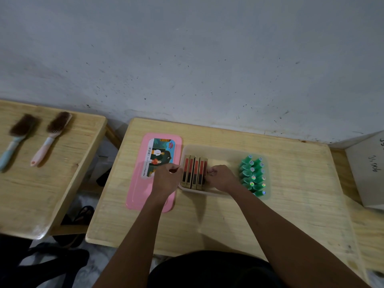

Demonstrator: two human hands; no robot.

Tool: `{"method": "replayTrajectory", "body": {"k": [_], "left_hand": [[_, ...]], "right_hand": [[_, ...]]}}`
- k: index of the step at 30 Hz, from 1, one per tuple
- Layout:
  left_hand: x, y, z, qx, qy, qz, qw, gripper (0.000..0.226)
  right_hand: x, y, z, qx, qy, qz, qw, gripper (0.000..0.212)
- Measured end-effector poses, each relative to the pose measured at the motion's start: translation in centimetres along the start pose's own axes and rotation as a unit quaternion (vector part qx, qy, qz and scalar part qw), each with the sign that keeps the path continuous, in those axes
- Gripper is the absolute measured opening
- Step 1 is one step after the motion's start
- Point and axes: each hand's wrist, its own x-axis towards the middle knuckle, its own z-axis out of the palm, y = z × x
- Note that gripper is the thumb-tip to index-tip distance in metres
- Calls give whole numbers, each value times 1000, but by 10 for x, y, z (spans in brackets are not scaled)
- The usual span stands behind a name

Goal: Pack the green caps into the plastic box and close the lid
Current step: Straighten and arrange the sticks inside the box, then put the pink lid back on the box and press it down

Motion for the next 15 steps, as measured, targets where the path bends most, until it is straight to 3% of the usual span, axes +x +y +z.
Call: {"method": "replayTrajectory", "body": {"k": [10,15], "left_hand": [[1,-3,0,14,6,7,1000,21],[10,-15,-1,42,36,-7,998,38]], "right_hand": [[-4,-1,-8,-58,-30,-31,997,21],[-14,-1,-17,-47,42,-33,997,19]]}}
